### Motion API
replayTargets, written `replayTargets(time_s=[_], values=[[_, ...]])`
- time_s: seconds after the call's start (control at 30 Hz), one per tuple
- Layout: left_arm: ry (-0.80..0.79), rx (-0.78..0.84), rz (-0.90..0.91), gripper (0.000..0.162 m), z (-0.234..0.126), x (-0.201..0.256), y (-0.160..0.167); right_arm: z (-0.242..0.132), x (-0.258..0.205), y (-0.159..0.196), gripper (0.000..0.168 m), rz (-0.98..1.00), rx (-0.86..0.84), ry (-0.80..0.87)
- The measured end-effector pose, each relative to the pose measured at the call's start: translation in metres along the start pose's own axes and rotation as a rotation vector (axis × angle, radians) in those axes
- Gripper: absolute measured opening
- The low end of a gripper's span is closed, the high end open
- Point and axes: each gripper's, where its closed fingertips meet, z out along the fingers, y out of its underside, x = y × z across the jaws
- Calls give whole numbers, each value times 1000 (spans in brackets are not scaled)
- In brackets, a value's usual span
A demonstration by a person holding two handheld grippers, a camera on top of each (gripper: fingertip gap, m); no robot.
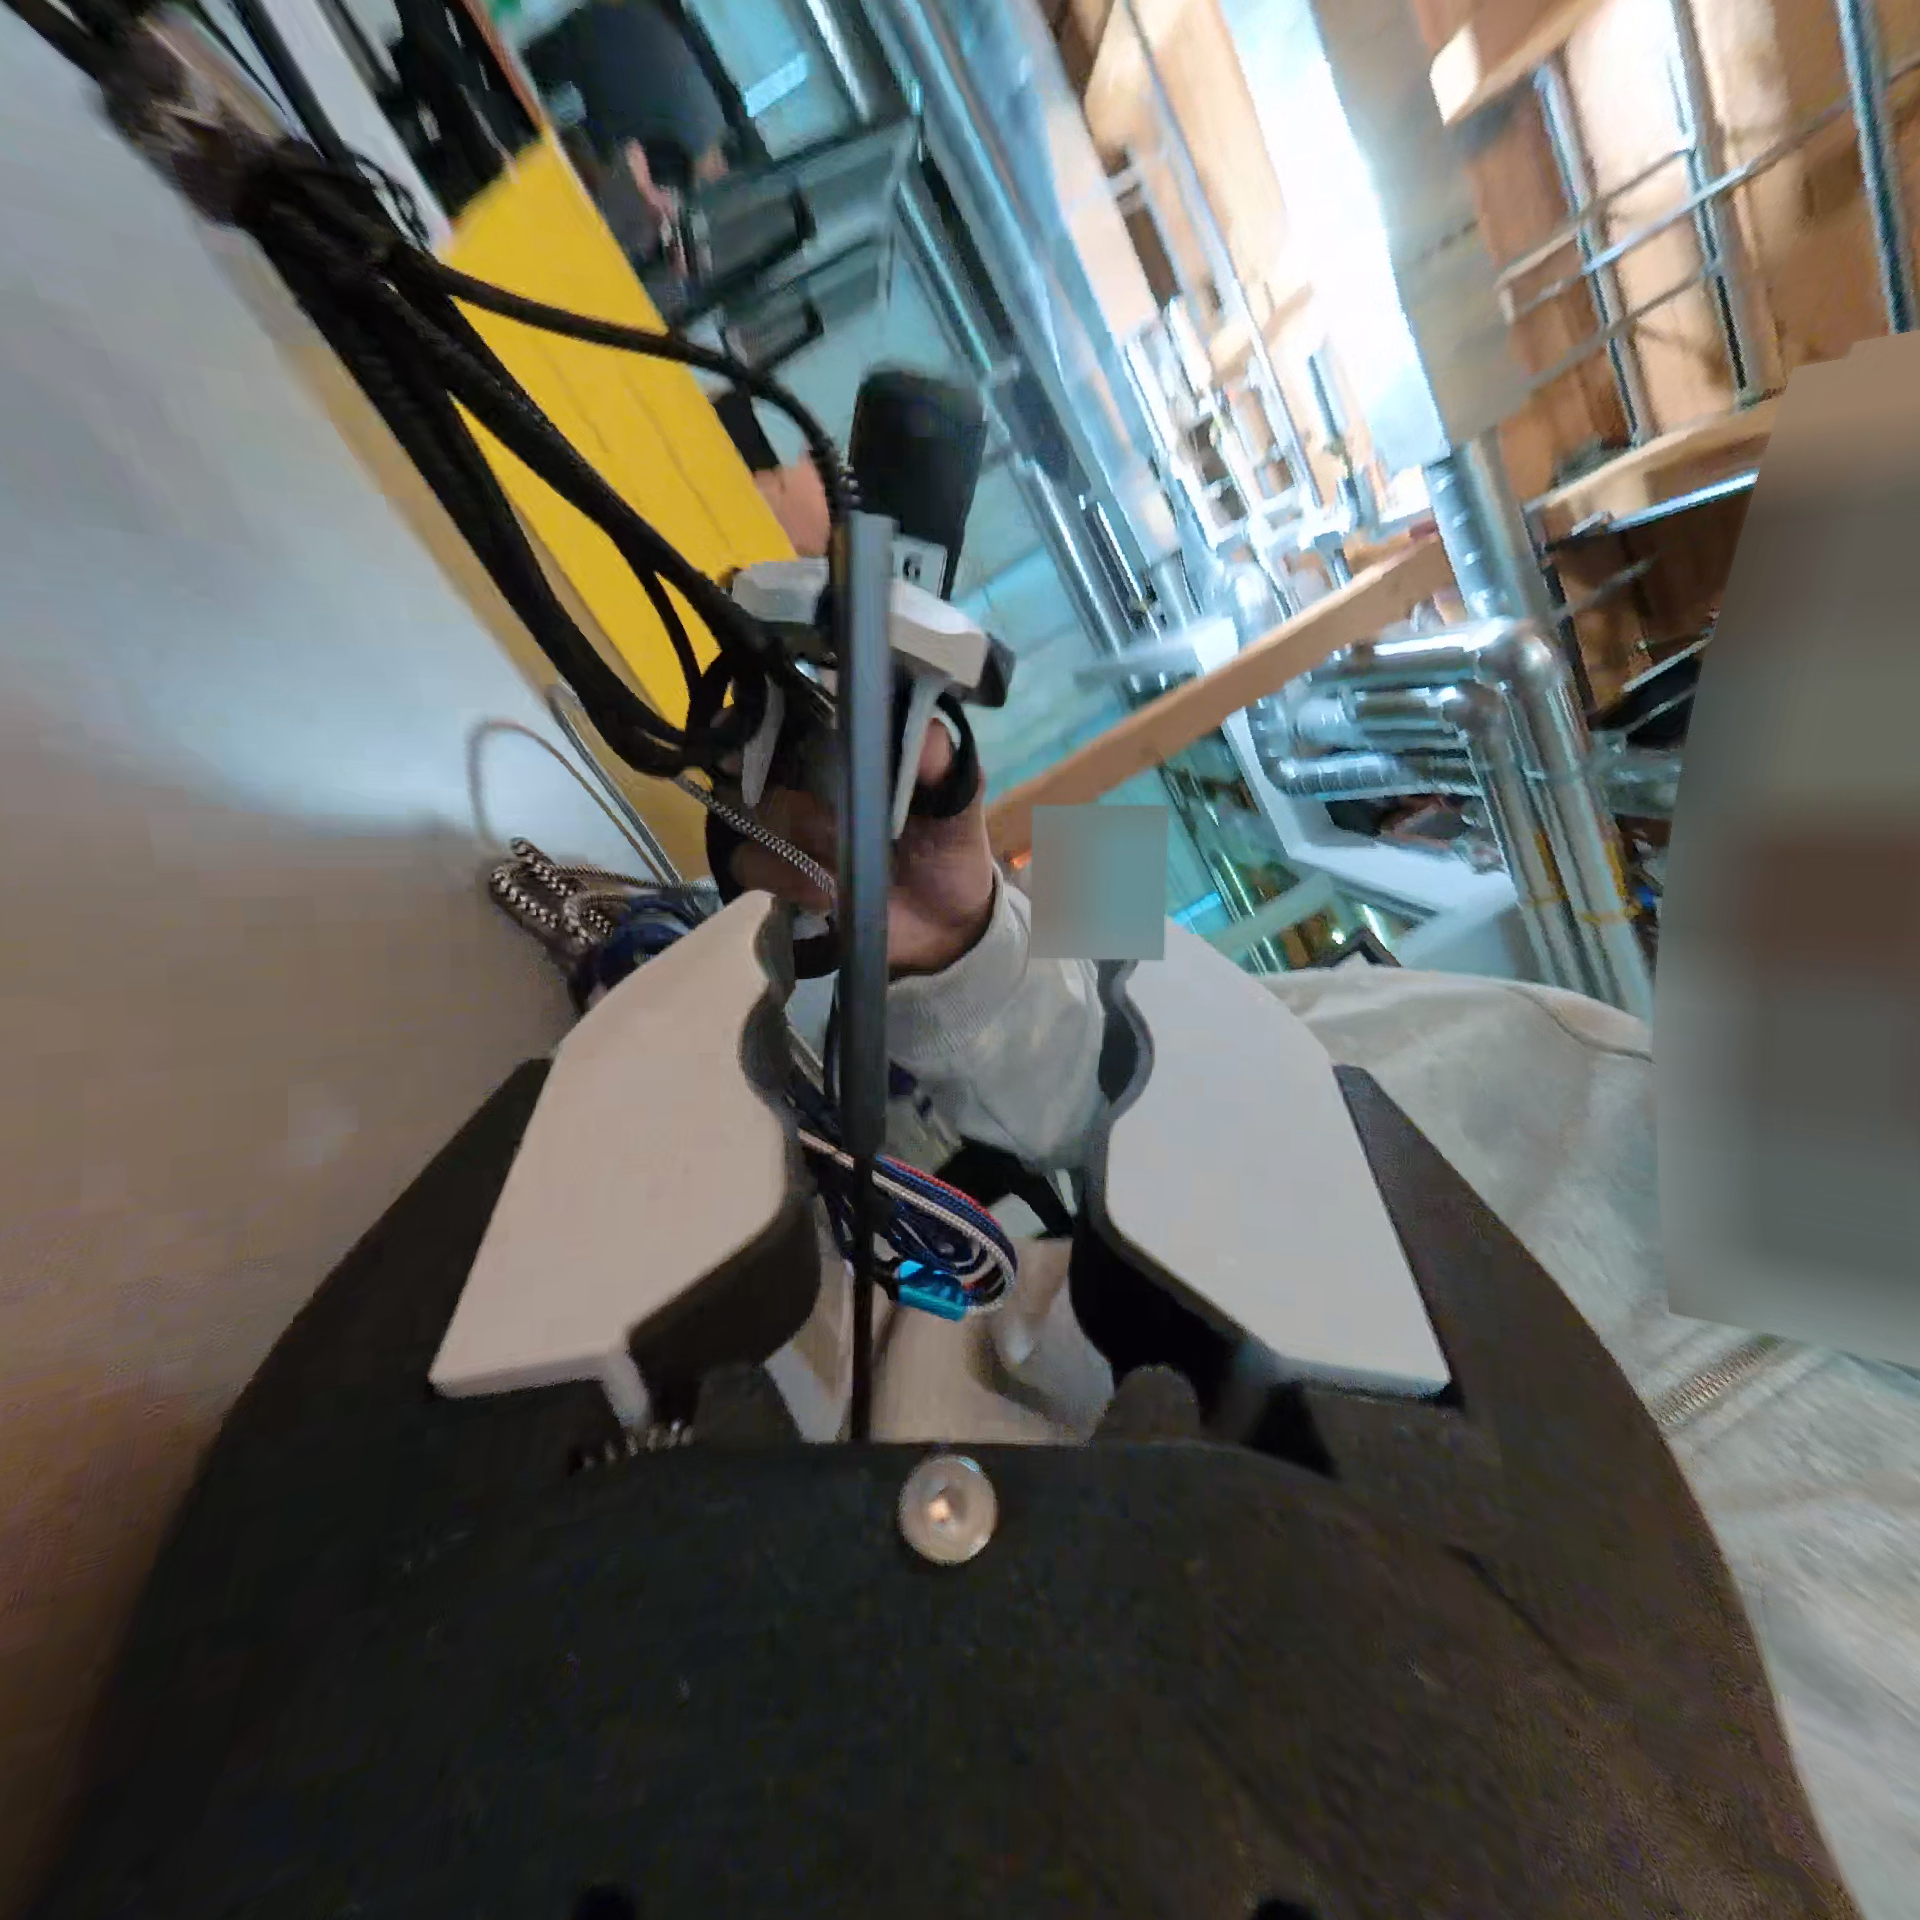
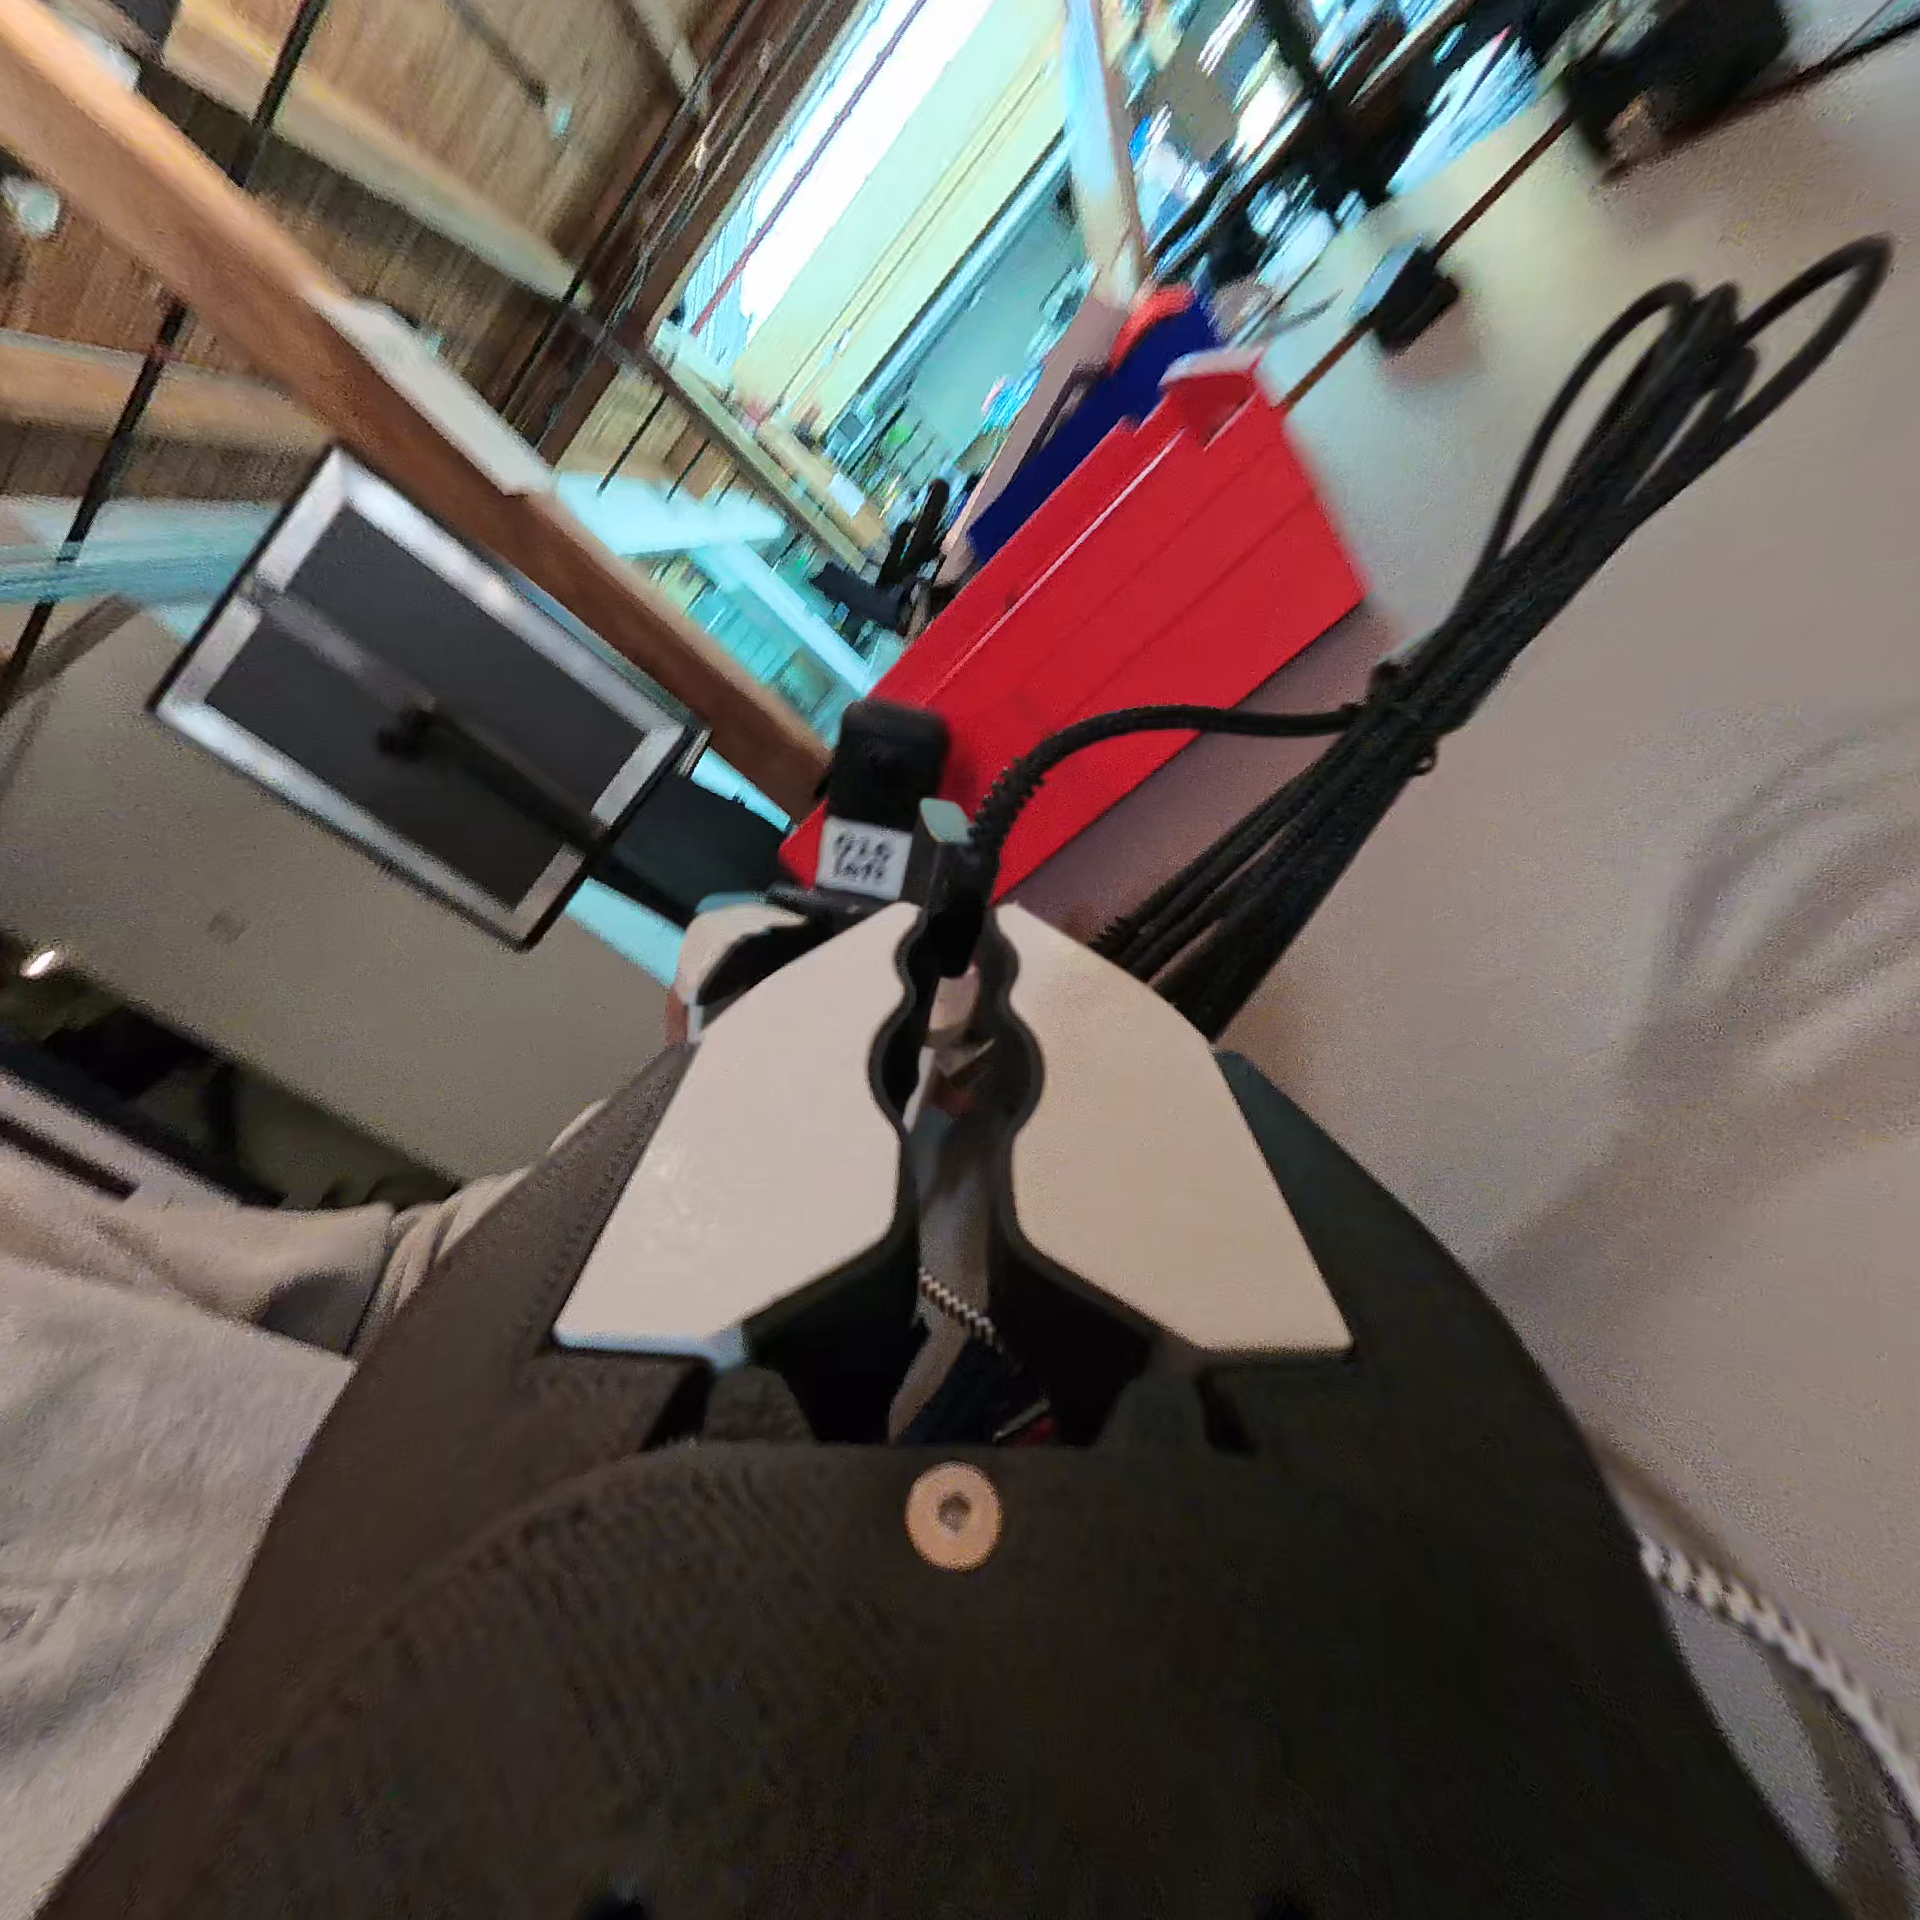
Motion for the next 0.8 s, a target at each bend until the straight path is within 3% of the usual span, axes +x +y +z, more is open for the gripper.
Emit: replayTargets(time_s=[0.27,0.43,0.63,0.8], values=[[-63,119,171,56,-15,6,-20,-42,-9,-61,8,-127,179,79],[-41,162,240,56,-16,18,-24,-61,-57,-106,8,-304,257,87],[-84,222,415,56,-23,40,-30,-98,-114,-180,8,-338,420,25],[-65,241,382,55,-24,41,-30,-118,-160,-233,8,-435,446,52]])
